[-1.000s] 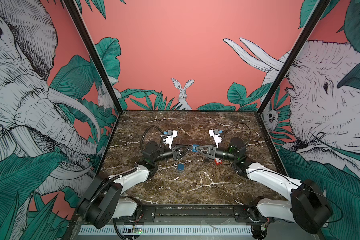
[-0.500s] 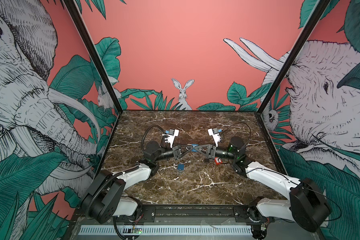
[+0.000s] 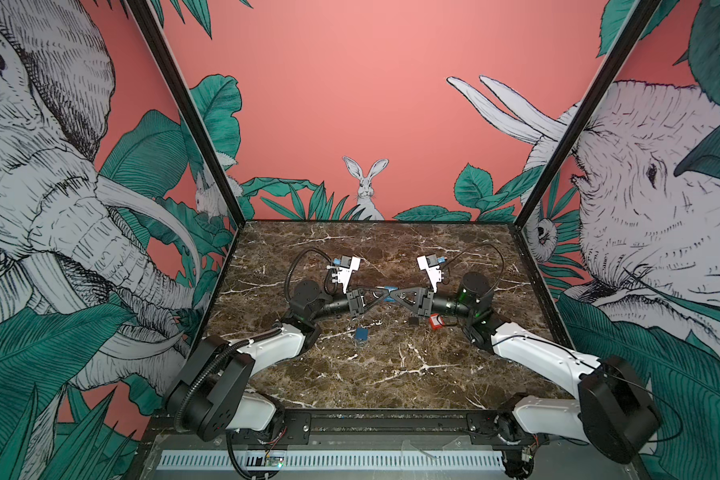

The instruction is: Lock with the key

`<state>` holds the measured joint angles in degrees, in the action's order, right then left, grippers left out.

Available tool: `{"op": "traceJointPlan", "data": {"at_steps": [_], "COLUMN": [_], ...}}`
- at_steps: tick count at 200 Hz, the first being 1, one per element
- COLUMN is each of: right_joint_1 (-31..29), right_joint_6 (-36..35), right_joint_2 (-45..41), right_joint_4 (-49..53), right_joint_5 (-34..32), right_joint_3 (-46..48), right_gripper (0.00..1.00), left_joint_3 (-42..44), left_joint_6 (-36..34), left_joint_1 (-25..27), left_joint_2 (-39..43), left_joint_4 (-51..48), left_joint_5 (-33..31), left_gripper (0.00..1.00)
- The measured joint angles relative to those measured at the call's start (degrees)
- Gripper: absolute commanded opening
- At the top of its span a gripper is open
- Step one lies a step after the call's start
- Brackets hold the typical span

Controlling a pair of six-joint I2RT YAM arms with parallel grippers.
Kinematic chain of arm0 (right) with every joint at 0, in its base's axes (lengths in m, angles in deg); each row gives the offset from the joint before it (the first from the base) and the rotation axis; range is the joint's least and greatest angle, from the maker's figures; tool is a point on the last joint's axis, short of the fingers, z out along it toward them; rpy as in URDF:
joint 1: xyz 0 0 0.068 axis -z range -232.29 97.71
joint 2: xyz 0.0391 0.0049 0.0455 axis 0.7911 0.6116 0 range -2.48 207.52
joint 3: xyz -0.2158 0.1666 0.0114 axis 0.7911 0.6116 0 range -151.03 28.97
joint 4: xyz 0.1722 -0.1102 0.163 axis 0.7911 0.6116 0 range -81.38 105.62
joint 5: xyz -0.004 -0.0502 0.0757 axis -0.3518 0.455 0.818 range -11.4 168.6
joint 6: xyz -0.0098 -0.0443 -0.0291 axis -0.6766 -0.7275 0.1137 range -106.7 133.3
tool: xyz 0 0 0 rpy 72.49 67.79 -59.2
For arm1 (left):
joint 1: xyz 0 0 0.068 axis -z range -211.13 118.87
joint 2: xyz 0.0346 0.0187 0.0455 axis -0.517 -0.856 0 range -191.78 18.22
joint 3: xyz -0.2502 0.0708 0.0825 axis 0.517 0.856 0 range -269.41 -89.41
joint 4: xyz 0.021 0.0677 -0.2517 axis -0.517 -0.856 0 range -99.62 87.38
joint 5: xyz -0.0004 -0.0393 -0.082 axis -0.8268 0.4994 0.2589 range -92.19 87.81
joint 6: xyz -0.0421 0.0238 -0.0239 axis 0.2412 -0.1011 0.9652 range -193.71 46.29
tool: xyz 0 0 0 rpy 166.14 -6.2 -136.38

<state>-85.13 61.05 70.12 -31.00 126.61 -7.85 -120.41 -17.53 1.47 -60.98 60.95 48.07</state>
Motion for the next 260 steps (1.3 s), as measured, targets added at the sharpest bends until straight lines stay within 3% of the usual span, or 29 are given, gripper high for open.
{"op": "traceJointPlan", "data": {"at_steps": [19,36,54,80,144,260], "right_joint_1": [0.0,0.0,0.22,0.98,4.5,4.5], "right_joint_6": [-0.37,-0.46,-0.63,-0.37,0.83,3.1], "right_joint_2": [0.0,-0.02,-0.02,-0.48,-7.13,-7.39], "right_joint_4": [0.2,1.18,2.86,4.83,8.2,6.1], "right_joint_5": [-0.31,-0.83,-2.32,-3.67,-3.98,-0.31], "right_joint_3": [0.0,-0.35,-1.03,-1.27,0.39,1.64], "right_gripper": [0.0,0.22,0.37,0.45,0.4,0.26], "left_joint_3": [0.0,0.0,0.0,0.09,0.42,0.42], "left_joint_6": [0.26,0.83,1.22,1.92,3.78,7.74], "left_joint_1": [0.0,0.0,0.2,1.01,0.92,0.72], "left_joint_2": [-0.2,-0.42,-0.42,-0.68,-0.66,-1.38], "left_joint_4": [0.17,0.22,0.28,0.07,1.6,6.49], "left_joint_5": [-0.11,-0.57,-1.95,-3.19,-3.34,-2.89], "left_gripper": [0.0,0.0,0.0,0.0,0.0,0.0]}}
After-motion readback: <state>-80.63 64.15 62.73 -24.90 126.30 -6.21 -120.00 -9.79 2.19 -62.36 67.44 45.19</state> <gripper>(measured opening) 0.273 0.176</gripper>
